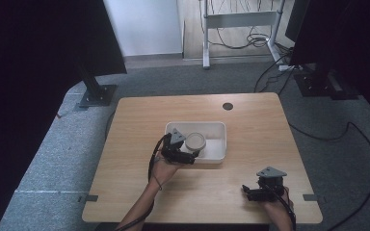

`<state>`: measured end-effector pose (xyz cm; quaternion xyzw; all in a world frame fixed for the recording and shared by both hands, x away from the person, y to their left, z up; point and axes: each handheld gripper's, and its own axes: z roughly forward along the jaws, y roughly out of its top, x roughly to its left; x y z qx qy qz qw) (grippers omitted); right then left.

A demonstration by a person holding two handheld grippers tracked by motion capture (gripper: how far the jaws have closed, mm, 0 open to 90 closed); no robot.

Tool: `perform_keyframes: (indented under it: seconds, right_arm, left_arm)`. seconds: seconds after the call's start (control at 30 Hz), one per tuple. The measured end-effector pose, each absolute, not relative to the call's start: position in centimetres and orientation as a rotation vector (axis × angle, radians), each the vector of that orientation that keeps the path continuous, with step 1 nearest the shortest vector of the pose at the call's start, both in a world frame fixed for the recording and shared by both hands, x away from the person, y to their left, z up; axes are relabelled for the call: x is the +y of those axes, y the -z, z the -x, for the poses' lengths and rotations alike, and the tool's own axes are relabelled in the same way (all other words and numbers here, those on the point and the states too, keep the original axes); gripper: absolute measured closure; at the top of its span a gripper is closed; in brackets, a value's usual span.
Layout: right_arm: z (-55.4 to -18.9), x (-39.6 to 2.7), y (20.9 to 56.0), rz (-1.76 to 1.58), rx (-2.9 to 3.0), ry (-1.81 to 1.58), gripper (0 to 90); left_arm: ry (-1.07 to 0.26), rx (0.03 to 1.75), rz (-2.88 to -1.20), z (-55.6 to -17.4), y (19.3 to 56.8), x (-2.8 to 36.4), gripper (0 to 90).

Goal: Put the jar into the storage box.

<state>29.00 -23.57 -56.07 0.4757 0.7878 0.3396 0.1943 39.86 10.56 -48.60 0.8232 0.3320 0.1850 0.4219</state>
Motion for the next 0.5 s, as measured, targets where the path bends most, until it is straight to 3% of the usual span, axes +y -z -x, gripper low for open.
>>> perform_keyframes:
  seconds: [0.5]
  right_arm:
    - [-29.0, -23.6, 56.1, -1.334, 2.208, -0.951, 2.3]
  left_arm:
    - [-0.446, 0.817, -2.059, -38.3, 48.7, 11.7, 5.2]
